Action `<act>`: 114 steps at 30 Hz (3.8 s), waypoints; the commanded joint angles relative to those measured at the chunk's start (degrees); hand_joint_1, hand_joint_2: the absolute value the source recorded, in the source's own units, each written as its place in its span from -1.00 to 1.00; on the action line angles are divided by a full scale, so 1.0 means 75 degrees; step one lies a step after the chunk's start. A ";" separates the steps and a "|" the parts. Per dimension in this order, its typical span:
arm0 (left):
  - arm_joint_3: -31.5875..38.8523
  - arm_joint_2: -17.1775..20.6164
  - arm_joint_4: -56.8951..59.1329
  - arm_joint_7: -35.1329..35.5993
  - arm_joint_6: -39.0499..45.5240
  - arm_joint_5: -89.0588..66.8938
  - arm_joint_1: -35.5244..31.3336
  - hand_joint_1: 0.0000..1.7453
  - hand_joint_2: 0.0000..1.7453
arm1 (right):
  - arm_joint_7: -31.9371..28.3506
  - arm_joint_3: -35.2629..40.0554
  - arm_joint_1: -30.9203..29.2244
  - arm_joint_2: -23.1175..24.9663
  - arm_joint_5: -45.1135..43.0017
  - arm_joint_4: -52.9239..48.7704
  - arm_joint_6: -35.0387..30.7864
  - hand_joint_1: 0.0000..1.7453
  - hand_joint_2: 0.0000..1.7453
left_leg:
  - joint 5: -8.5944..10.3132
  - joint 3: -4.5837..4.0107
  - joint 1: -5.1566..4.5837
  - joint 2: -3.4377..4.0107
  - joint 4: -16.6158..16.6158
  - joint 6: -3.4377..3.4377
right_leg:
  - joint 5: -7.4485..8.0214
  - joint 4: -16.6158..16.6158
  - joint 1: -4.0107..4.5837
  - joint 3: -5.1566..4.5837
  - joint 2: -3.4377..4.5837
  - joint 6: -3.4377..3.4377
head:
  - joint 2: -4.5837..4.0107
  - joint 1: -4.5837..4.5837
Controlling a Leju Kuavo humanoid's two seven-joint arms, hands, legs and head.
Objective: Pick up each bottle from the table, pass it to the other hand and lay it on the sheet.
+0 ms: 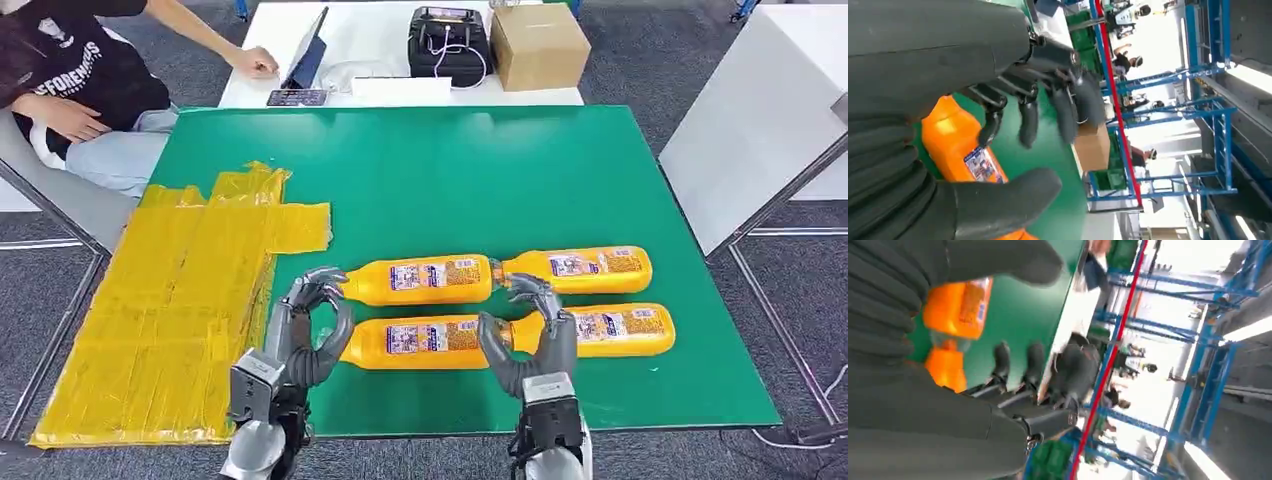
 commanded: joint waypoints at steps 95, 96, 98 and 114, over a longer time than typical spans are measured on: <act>-0.0830 -0.0288 0.3251 -0.0388 -0.1145 0.1375 -0.2363 -1.00 1.00 | 0.2010 0.2066 -0.6862 -0.1367 0.4788 1.0200 0.3187 0.34 1.00 | 0.0005 0.0027 -0.0006 -0.0010 0.0004 0.0003 | 0.0002 -0.0008 -0.0004 0.0030 -0.0015 0.0004 | 0.0000 0.0000; -0.0834 -0.0278 0.3217 -0.0391 -0.1138 0.1379 -0.2338 -1.00 1.00 | 0.2059 0.2045 -0.6823 -0.1358 0.4780 1.0153 0.2955 0.78 1.00 | -0.0002 0.0049 -0.0003 -0.0010 0.0004 0.0001 | -0.0004 -0.0013 0.0000 0.0057 -0.0020 0.0003 | 0.0000 0.0000; -0.0808 -0.0266 0.3124 -0.0391 -0.1110 0.1393 -0.2270 -1.00 1.00 | 0.2195 0.1963 -0.6755 -0.1307 0.4739 1.0064 0.2383 1.00 1.00 | -0.0005 0.0059 -0.0002 -0.0007 0.0003 0.0001 | -0.0006 -0.0016 0.0001 0.0067 -0.0017 0.0003 | 0.0000 0.0000; -0.0556 -0.0379 0.2849 -0.0232 -0.1014 0.1247 -0.1996 -1.00 1.00 | 0.3404 0.1332 -0.6226 -0.0882 0.6029 0.9139 -0.2696 1.00 1.00 | 0.0000 0.0028 -0.0006 0.0005 0.0006 0.0003 | 0.0001 -0.0006 -0.0002 0.0030 0.0000 0.0004 | 0.0000 0.0000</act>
